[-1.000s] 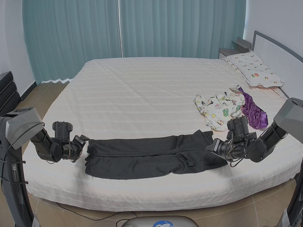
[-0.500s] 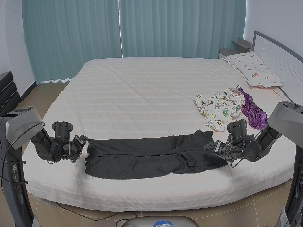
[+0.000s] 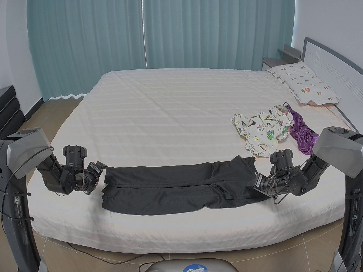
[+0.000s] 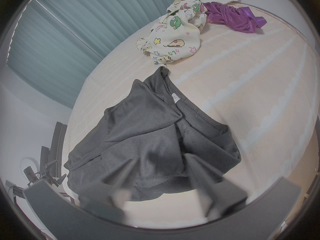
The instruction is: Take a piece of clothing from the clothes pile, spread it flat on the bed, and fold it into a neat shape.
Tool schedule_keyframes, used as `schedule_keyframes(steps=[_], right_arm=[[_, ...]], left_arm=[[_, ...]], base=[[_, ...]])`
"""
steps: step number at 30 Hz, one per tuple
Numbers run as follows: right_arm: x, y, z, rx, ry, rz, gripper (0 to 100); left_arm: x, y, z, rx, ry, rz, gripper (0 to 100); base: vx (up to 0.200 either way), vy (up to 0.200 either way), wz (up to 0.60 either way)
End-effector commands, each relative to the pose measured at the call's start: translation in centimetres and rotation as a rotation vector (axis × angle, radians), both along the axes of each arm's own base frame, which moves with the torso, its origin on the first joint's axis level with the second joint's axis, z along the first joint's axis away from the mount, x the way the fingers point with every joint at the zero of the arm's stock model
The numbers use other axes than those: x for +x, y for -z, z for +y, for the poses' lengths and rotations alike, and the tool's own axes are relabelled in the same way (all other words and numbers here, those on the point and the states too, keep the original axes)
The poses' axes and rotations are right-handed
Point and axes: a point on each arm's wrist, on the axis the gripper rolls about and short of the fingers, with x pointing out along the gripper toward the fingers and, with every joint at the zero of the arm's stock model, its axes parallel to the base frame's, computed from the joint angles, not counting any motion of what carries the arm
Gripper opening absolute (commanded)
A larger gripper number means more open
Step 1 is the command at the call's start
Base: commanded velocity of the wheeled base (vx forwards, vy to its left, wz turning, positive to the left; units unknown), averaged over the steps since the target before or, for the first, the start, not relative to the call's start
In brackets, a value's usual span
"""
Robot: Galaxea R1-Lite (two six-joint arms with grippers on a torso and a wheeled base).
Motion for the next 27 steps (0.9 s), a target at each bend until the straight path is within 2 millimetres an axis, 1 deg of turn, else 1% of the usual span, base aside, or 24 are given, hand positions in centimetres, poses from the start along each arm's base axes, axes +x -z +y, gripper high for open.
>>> schedule_keyframes(steps=[1,7,12,17,18,23,25,27], right_arm=[[-0.2,0.6,-0.1,-0.009,0.004,0.021,0],[-0.7,0.1,-0.3,-0.012,0.007,0.025,0],[-1.2,-1.0,-0.4,-0.008,0.007,0.009,0],[-1.4,-0.8,-0.9,-0.017,0.015,0.019,0],[-1.4,-0.8,-0.9,-0.017,0.015,0.019,100],[-1.3,-0.2,-1.1,-0.019,0.019,0.029,100],[-1.3,-0.2,-1.1,-0.018,0.02,0.026,100],[-1.3,-0.2,-1.3,-0.018,0.025,0.028,100]], left_arm=[[0.0,0.1,0.0,0.0,-0.001,0.002,100],[0.0,0.1,0.1,0.0,-0.002,0.002,100],[0.0,0.1,0.0,0.0,-0.001,0.003,100],[-0.1,0.0,0.1,0.003,0.003,0.008,100],[-0.1,0.0,0.1,0.003,0.003,0.008,100],[-0.3,0.0,0.1,0.003,0.003,0.012,100],[-0.9,0.3,0.0,0.011,0.012,0.032,100],[-1.9,0.3,-0.2,0.04,0.045,0.051,100]], base=[[0.0,0.0,0.0],[0.0,0.0,0.0],[0.0,0.0,0.0],[0.0,0.0,0.0],[0.0,0.0,0.0],[0.0,0.0,0.0],[0.0,0.0,0.0],[0.0,0.0,0.0]])
